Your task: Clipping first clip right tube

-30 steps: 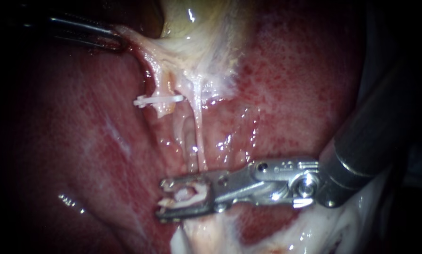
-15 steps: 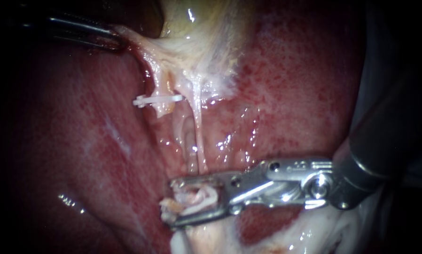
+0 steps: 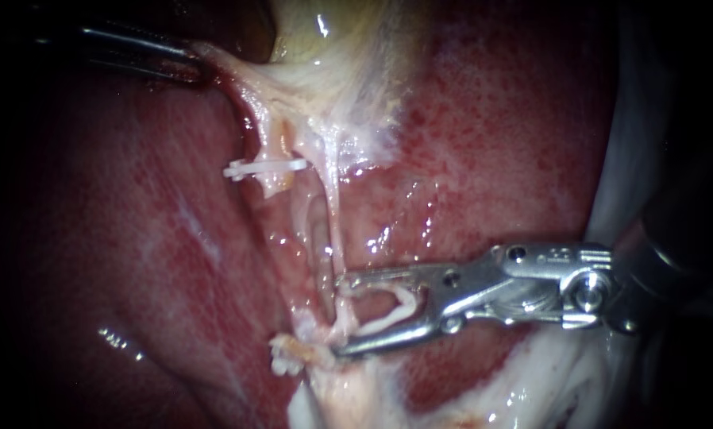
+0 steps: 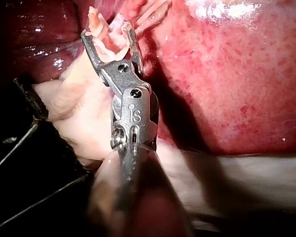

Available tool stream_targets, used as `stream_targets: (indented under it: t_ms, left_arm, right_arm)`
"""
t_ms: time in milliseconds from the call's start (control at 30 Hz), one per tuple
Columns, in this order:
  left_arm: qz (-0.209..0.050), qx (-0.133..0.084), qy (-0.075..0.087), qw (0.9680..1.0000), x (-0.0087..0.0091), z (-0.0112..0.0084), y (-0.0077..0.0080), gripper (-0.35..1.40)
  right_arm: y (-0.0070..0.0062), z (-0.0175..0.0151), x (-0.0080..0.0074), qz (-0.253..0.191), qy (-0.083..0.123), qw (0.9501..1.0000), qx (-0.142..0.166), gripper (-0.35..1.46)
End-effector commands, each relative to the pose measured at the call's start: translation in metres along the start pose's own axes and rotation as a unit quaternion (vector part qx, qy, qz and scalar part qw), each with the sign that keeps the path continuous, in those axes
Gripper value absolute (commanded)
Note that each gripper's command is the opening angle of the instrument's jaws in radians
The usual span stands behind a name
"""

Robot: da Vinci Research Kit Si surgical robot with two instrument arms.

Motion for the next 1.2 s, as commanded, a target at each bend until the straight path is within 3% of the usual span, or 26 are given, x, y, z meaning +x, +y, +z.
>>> stream_targets:
  t_ms: [33,367,833,1200]
  left_arm:
    - [0.000,0.000,0.000,1.0000,0.0000,0.0000,0.0000,-0.35]
    - [0.000,0.000,0.000,1.0000,0.0000,0.0000,0.0000,-0.35]
    - [0.000,0.000,0.000,1.0000,0.0000,0.0000,0.0000,-0.35]
    - [0.000,0.000,0.000,1.0000,0.0000,0.0000,0.0000,-0.35]
  right_arm:
    - [0.0004,-0.0002,-0.0003,0.002,0.000,1.0000,0.000,0.50]
    - [0.0023,0.0005,-0.0018,0.017,0.002,0.9999,-0.004,0.50]
    - [0.0036,0.0059,-0.0044,0.028,-0.009,0.9993,0.021,0.50]
    - [0.0041,0.0070,-0.0043,0.048,0.017,0.9973,0.053,0.50]
